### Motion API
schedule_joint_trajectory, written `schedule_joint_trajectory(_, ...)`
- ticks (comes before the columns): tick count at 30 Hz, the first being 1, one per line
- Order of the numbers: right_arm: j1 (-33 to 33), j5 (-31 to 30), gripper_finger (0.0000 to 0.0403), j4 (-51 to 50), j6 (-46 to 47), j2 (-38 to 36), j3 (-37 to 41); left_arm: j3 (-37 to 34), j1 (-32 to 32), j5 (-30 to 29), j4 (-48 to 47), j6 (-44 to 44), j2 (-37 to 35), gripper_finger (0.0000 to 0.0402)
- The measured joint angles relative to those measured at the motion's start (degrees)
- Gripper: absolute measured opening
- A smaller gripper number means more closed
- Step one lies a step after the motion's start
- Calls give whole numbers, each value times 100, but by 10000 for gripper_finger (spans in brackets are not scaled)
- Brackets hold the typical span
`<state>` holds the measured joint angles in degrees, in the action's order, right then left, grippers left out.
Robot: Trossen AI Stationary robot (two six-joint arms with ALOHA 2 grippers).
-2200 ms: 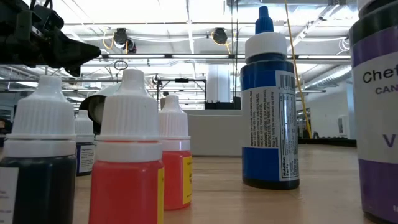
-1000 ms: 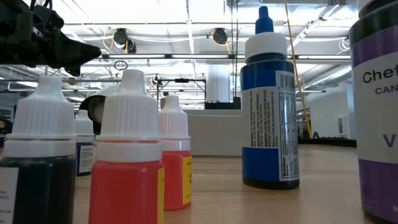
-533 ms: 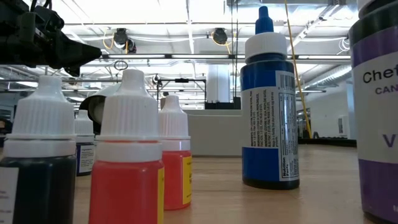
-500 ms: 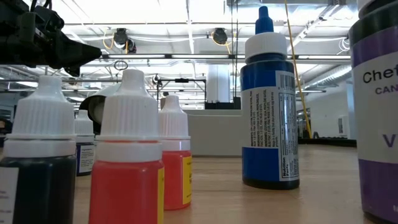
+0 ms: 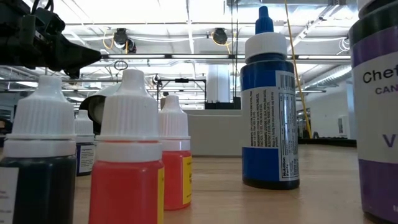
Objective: Pick & Place food coloring
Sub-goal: Put the large black food coloring bottle into the white container
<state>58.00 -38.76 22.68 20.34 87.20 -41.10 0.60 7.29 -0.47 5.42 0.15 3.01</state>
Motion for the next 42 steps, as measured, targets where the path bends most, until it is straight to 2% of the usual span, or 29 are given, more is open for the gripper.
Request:
schedule_joint_trajectory(17, 24, 16, 234, 281, 512, 806, -153, 2, 2, 0, 49, -41, -2, 42)
schedule_joint_trajectory(29, 22, 306, 230, 280, 416, 888, -153, 2, 1, 0, 47, -38, 0, 42)
schedule_joint_trajectory(42, 22, 299, 150, 252, 249, 888, -153, 2, 2, -2, 38, -40, 0, 42)
